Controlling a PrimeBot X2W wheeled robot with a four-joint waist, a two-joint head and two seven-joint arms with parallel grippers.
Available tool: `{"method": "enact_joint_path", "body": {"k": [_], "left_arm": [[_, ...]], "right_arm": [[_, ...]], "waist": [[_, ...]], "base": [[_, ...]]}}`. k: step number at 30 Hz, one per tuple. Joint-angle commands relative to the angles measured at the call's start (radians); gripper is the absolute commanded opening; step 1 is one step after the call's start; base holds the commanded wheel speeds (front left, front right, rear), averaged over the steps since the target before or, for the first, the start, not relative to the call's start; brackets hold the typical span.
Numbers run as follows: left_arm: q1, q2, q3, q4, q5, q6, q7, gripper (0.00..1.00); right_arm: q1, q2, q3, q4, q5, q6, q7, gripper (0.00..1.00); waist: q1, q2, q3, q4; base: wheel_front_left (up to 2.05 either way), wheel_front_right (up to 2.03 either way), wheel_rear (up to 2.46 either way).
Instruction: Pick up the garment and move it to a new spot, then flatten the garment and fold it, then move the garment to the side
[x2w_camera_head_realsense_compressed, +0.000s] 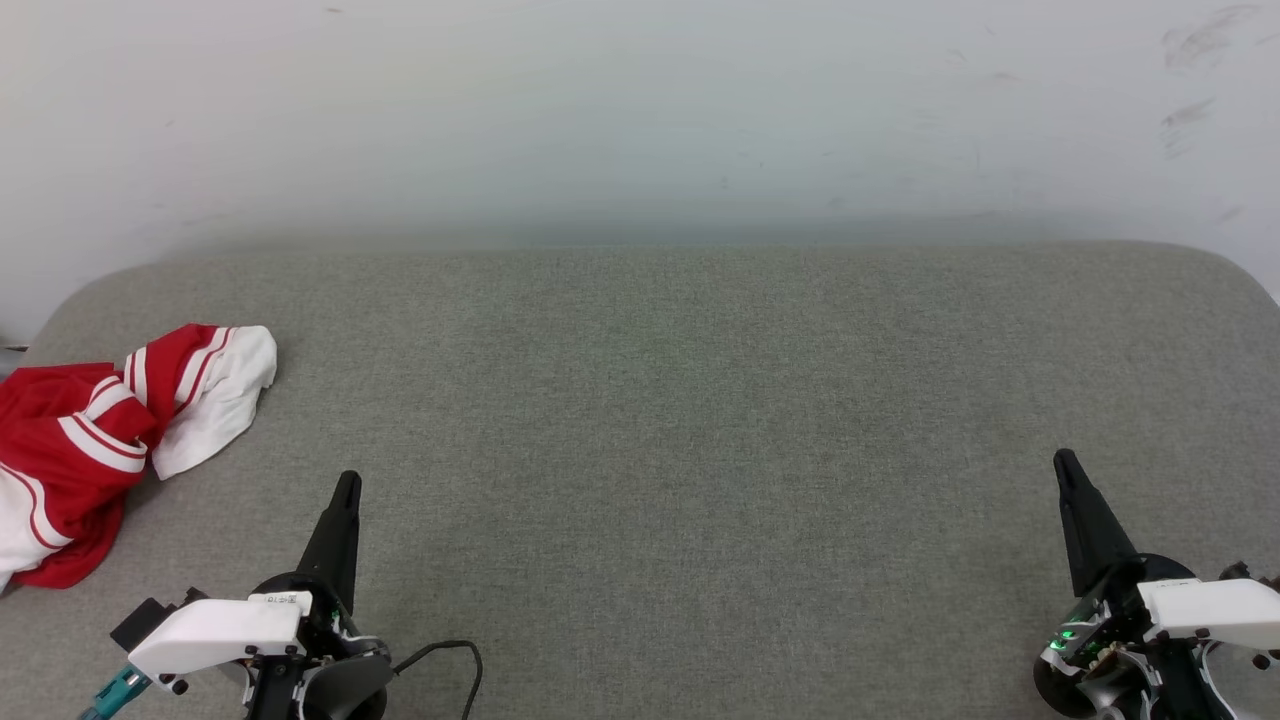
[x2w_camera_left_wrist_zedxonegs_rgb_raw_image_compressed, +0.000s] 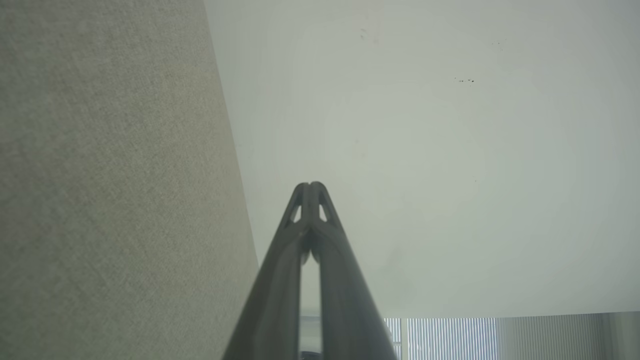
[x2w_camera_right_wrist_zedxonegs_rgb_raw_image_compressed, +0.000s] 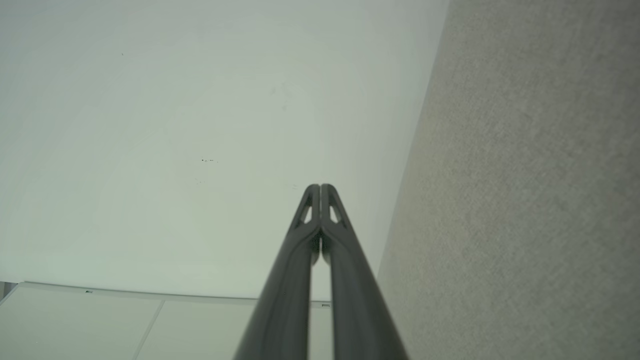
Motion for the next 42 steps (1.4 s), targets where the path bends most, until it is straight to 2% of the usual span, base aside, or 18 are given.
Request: {"method": "enact_joint_path", "body": {"k": [1,22,23,33,42], "left_arm": [[-0.007,-0.003,0.002,-0.001,0.002,-0.004,0.002,0.0],[-0.007,-0.003,0.002,-0.001,0.002,-0.004,0.002,0.0],[0.0,0.0,0.0,0.0,0.0,0.0,0.0,1.0],[0.03,-0.002,-0.003,0.003,0.03,0.001,-0.034,1.0],[0.026,-0.001,0.022,-0.049,0.178,0.011,-0.077,1.0]], "right_arm": [[-0.011,0.004,0.0,0.0,0.004,0.0,0.001,0.0],[-0.011,0.004,0.0,0.0,0.004,0.0,0.001,0.0],[0.0,0.0,0.0,0.0,0.0,0.0,0.0,1.0],[0.034,0.0,0.009,0.013,-0.024,0.0,-0.034,1.0],[0.043,0.0,0.009,-0.051,-0.221,0.0,-0.077,1.0]], "waist": [[0.0,-0.0001,0.0,0.0],[0.0,-0.0001,0.0,0.0],[0.0,-0.0001,0.0,0.0],[0.0,-0.0001,0.001,0.0],[0.0,-0.0001,0.004,0.001]], "base": [[0.0,0.0,0.0],[0.0,0.0,0.0],[0.0,0.0,0.0],[0.0,0.0,0.0],[0.0,0.0,0.0]]}}
